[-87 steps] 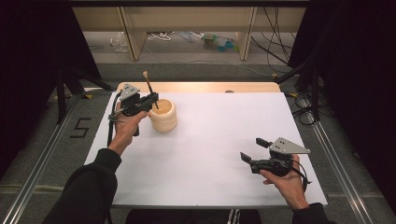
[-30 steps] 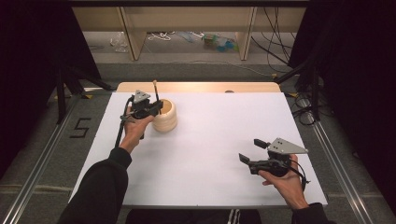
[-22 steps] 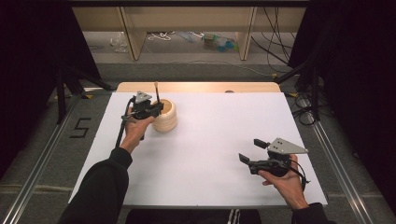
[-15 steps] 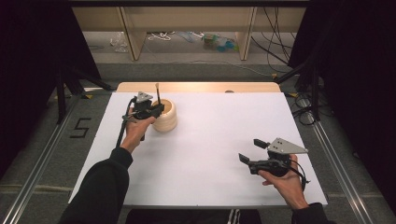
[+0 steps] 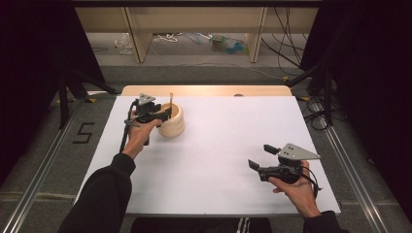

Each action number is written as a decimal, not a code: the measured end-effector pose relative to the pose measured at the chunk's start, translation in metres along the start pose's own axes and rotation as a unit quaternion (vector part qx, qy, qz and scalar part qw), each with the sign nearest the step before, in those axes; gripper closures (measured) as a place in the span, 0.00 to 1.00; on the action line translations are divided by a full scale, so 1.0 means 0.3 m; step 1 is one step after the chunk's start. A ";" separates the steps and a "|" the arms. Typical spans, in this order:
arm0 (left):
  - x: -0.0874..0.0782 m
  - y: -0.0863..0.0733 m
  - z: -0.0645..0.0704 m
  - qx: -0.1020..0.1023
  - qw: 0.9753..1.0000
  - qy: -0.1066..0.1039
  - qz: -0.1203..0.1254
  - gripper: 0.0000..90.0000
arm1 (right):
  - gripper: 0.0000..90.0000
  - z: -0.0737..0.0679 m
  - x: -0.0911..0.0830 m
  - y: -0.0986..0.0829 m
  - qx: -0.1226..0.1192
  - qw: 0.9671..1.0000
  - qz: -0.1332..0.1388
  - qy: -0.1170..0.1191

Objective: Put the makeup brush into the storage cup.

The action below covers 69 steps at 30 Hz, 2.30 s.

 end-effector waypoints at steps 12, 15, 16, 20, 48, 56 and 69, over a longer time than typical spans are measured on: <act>-0.056 0.038 0.032 -0.009 0.999 -0.026 0.025 0.43 | 0.21 0.004 0.001 0.001 -0.007 1.000 0.002 -0.002; -0.065 0.042 0.032 -0.011 0.999 -0.029 0.027 0.39 | 0.21 0.004 0.001 0.001 -0.006 1.000 0.001 -0.001; -0.068 0.044 0.033 -0.011 0.999 -0.031 0.027 0.37 | 0.21 0.002 0.001 0.000 -0.003 1.000 0.000 -0.001; -0.086 0.048 0.035 0.002 0.999 -0.032 0.032 0.29 | 0.21 0.004 0.003 0.002 -0.007 1.000 0.004 -0.003; -0.254 0.042 0.084 -0.003 0.993 -0.087 0.074 0.17 | 0.21 0.004 0.001 0.001 -0.006 1.000 0.002 -0.003; -0.292 -0.001 0.059 -0.013 0.993 -0.091 0.077 0.17 | 0.21 0.005 0.001 0.002 -0.007 1.000 0.002 -0.004; -0.340 -0.061 0.025 0.010 0.993 -0.085 0.077 0.17 | 0.21 0.005 -0.002 0.004 -0.009 1.000 0.002 -0.005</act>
Point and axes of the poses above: each handheld gripper's, and its own axes: x roughly forward along the jaws, y roughly out of its top, z roughly to its right, the point moved 7 cm from there along x, roughly forward along the jaws, and after that the axes turned 14 degrees about y, right-handed, at the moved point
